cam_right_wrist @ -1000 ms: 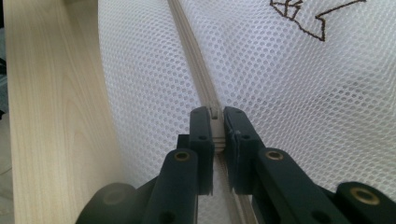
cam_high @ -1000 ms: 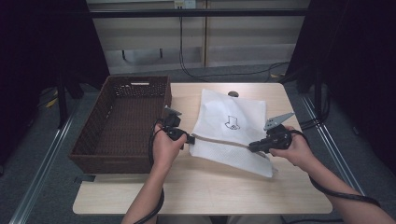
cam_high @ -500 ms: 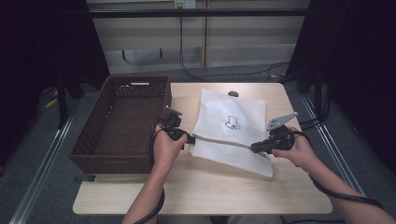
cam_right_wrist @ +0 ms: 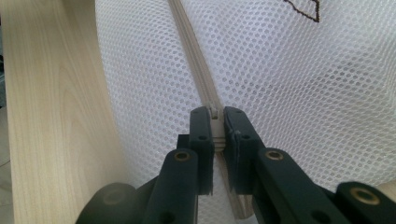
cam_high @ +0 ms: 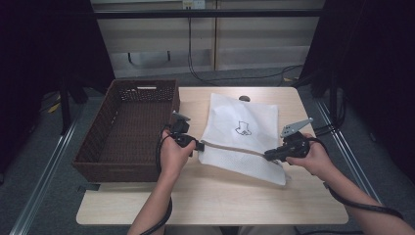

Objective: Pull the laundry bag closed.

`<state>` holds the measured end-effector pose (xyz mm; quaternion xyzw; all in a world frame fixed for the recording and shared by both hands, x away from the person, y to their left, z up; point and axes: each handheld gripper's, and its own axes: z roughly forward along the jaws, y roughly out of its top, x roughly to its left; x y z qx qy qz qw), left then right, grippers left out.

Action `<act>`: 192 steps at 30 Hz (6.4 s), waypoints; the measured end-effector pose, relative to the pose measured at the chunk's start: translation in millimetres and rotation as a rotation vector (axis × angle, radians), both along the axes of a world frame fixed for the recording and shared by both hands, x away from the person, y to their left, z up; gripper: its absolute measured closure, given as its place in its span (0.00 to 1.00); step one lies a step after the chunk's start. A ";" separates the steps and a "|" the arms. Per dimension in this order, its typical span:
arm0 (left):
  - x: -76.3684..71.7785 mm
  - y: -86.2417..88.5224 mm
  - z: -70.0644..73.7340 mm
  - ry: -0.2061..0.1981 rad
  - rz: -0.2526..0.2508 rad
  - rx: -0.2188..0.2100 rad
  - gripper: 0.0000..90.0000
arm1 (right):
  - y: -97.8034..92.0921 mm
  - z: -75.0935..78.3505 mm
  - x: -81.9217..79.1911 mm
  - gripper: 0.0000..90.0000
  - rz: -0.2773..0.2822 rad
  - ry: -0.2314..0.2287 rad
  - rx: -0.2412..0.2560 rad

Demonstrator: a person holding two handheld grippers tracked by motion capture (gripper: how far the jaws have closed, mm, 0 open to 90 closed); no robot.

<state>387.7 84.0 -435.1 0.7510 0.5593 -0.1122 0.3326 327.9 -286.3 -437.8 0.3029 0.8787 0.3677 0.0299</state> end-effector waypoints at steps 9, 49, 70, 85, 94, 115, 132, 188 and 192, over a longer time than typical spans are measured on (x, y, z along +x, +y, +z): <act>0.3 -0.6 -1.0 0.006 0.005 0.005 0.96 | -3.5 -1.2 -0.5 0.92 -0.005 0.005 -0.002; 0.3 0.3 1.8 0.000 0.020 0.028 0.96 | -8.3 -2.8 -1.9 0.92 -0.003 0.013 -0.004; 1.1 3.1 2.4 -0.014 0.020 0.054 0.96 | -19.9 -5.6 -5.5 0.92 -0.034 0.019 0.000; 1.3 4.6 4.3 -0.027 0.020 0.068 0.96 | -25.3 -1.5 -6.0 0.92 -0.037 0.009 0.001; 1.3 3.8 4.0 -0.027 0.029 0.082 0.96 | -31.1 -4.0 -7.1 0.92 -0.047 0.016 -0.004; 1.5 5.5 3.3 -0.021 0.045 0.074 0.96 | -44.3 -6.3 -11.3 0.92 -0.066 0.028 -0.001; 1.2 -2.9 1.5 -0.043 0.027 0.077 0.94 | -47.5 -2.5 -4.5 0.92 -0.100 -0.001 -0.034; -31.8 -8.9 4.9 -0.142 -0.118 -0.014 0.13 | -49.2 6.2 -31.7 0.21 -0.230 0.008 -0.009; -38.0 -8.6 2.8 -0.150 -0.122 -0.022 0.12 | -48.9 4.3 -36.1 0.21 -0.232 0.001 -0.004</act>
